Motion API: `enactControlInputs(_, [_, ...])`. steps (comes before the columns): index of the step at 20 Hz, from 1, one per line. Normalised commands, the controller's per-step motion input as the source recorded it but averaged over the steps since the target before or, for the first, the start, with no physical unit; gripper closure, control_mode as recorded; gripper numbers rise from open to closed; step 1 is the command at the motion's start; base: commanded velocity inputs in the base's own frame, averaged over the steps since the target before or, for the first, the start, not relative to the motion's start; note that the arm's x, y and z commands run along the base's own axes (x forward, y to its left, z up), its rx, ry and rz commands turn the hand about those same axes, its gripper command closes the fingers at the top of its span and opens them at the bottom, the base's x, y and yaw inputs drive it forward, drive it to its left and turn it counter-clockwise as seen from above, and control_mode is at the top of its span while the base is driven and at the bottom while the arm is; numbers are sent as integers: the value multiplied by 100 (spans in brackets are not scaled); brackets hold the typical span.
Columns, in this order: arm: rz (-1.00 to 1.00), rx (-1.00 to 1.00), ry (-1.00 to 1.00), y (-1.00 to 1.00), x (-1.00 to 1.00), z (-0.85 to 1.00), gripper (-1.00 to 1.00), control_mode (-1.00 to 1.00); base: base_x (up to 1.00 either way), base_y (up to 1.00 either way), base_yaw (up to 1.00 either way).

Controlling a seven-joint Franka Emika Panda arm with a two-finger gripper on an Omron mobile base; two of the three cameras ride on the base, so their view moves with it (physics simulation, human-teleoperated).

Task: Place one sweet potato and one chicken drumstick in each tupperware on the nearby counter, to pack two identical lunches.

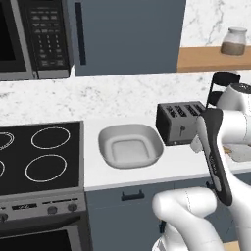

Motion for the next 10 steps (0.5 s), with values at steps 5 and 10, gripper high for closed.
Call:
enactControlInputs(5, [0,0,0,0,0,0,100,100,34,68,0])
enactControlInputs(10, [0,0,0,0,0,0,100,100,51,30,0])
